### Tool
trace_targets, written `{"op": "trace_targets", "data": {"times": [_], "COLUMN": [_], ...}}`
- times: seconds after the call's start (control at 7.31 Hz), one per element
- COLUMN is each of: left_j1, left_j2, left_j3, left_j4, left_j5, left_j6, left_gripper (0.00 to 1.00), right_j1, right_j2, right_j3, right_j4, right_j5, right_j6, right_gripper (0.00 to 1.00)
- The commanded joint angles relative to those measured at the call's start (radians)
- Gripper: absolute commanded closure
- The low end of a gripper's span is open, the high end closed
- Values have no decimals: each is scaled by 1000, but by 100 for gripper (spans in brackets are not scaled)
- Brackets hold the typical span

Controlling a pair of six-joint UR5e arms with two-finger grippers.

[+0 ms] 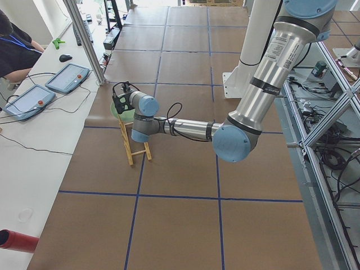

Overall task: Place plate on rack
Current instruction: 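Lower the upright plate with the left gripper between the rack pegs, then open the left gripper and release the plate in the rack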

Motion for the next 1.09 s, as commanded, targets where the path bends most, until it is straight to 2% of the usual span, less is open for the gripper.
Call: {"op": "trace_targets", "data": {"times": [0.0, 0.55, 0.68, 0.82, 0.96], "left_j1": [0, -14, -34, -69, -86], "left_j2": [1, 3, 9, 14, 39], "left_j3": [-2, -41, -77, -110, -182], "left_j4": [-2, 2, 17, 66, 170], "left_j5": [0, -12, -71, -133, -146], "left_j6": [0, 0, 7, 61, 189], "left_gripper": [0, 0, 0, 0, 0], "right_j1": [0, 0, 0, 0, 0], "right_j2": [0, 0, 0, 0, 0], "right_j3": [0, 0, 0, 0, 0], "right_j4": [-1, 0, 0, 0, 0], "right_j5": [0, 0, 0, 0, 0], "right_j6": [0, 0, 1, 0, 1], "right_gripper": [0, 0, 0, 0, 0]}}
